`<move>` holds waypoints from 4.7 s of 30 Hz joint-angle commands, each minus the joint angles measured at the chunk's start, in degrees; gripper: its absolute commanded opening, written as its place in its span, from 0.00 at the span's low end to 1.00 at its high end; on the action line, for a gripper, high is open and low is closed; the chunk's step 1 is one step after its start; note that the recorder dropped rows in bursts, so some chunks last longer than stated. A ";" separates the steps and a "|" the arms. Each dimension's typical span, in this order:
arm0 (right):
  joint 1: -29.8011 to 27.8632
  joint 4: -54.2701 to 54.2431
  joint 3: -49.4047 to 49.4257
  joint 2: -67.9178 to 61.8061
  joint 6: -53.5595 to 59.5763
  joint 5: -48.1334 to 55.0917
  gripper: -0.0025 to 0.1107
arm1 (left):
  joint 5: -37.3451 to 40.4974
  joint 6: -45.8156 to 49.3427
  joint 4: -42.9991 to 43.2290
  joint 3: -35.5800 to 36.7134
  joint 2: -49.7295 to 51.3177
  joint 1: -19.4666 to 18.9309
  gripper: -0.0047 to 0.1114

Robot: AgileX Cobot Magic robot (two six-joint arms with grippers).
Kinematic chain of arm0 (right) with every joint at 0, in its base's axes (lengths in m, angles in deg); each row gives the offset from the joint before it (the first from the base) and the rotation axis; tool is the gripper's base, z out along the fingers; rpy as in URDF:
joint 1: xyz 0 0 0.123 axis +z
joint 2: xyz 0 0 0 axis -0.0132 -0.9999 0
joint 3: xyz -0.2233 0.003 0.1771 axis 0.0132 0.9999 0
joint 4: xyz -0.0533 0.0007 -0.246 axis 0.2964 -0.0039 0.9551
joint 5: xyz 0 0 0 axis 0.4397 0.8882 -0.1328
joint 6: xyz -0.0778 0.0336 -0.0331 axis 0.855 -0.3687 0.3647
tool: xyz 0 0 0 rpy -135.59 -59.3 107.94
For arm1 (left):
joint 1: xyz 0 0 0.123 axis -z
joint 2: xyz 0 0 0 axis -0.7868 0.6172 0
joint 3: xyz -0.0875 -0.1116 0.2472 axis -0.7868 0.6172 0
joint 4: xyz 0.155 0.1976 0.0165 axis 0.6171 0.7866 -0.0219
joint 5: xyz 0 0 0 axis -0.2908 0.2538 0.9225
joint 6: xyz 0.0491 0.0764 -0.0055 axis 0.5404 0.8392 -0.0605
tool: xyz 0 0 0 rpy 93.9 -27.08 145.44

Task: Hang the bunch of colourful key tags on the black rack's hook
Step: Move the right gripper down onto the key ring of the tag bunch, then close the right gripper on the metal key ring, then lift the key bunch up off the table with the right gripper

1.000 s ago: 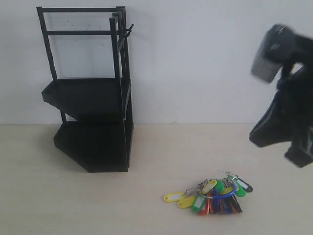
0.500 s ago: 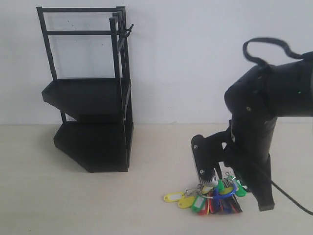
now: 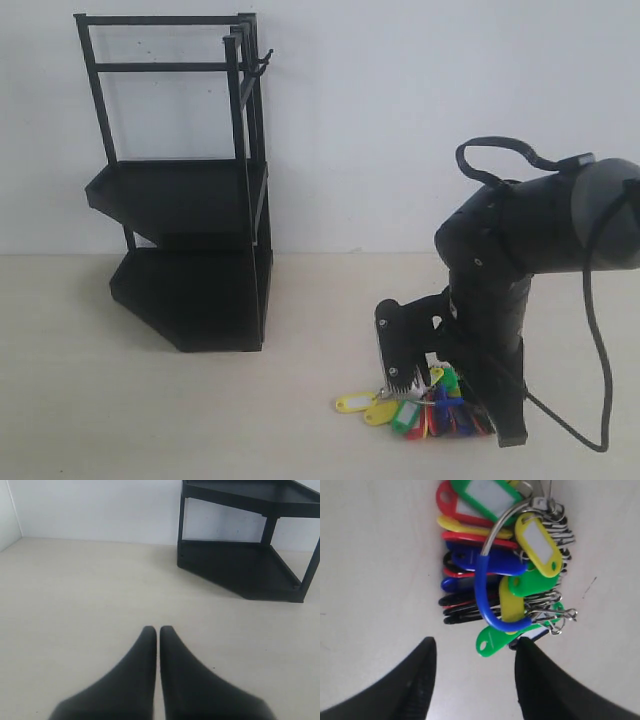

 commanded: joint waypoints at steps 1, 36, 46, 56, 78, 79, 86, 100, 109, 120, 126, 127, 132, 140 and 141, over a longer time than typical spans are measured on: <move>0.15 0.58 -0.51 -0.09 -0.36 -3.14 0.44 | -0.64 0.02 -0.11 -0.14 0.20 -0.19 0.08; 0.15 1.22 -0.51 2.73 -20.06 -16.58 0.02 | -0.64 0.02 -0.11 -0.14 0.20 -0.19 0.08; -2.28 0.18 -0.51 13.40 -64.58 -22.45 0.02 | -0.64 0.02 -0.11 -0.14 0.20 -0.19 0.08; -7.26 -0.13 6.90 27.27 -79.12 -39.16 0.02 | -0.64 0.02 -0.11 -0.14 0.20 -0.19 0.08; -0.26 -7.78 13.56 35.63 -67.07 -48.57 0.02 | -0.64 0.02 -0.11 -0.14 0.20 -0.19 0.08; -0.56 -9.90 13.56 35.63 -69.46 -48.72 0.02 | -0.64 0.02 -0.11 -0.14 0.20 -0.19 0.08; 1.68 -5.46 13.56 36.14 -59.47 -42.88 0.02 | -0.64 0.02 -0.11 -0.14 0.20 -0.19 0.08; -2.60 -13.78 13.56 36.23 -65.10 -43.80 0.02 | -0.64 0.02 -0.11 -0.14 0.20 -0.19 0.08; -2.56 -19.15 13.56 36.70 -61.47 -46.19 0.02 | -0.64 0.02 -0.11 -0.14 0.20 -0.19 0.08; -1.73 -17.32 13.56 37.62 -56.89 -44.79 0.02 | -0.64 0.02 -0.11 -0.14 0.20 -0.19 0.08; 1.13 -15.04 13.56 37.62 -42.93 -39.30 0.02 | -0.64 0.02 -0.11 -0.14 0.20 -0.19 0.08; -0.31 -15.41 13.56 37.62 -47.34 -40.79 0.02 | -0.64 0.02 -0.11 -0.14 0.20 -0.19 0.08; -0.68 -15.32 13.56 37.62 -47.04 -38.63 0.02 | -0.64 0.02 -0.11 -0.14 0.20 -0.19 0.08; 1.12 -15.55 13.56 37.62 -46.23 -37.17 0.02 | -0.64 0.02 -0.11 -0.14 0.20 -0.19 0.08; 1.52 -15.55 13.56 37.62 -46.04 -37.05 0.02 | -0.64 0.02 -0.11 -0.14 0.20 -0.19 0.08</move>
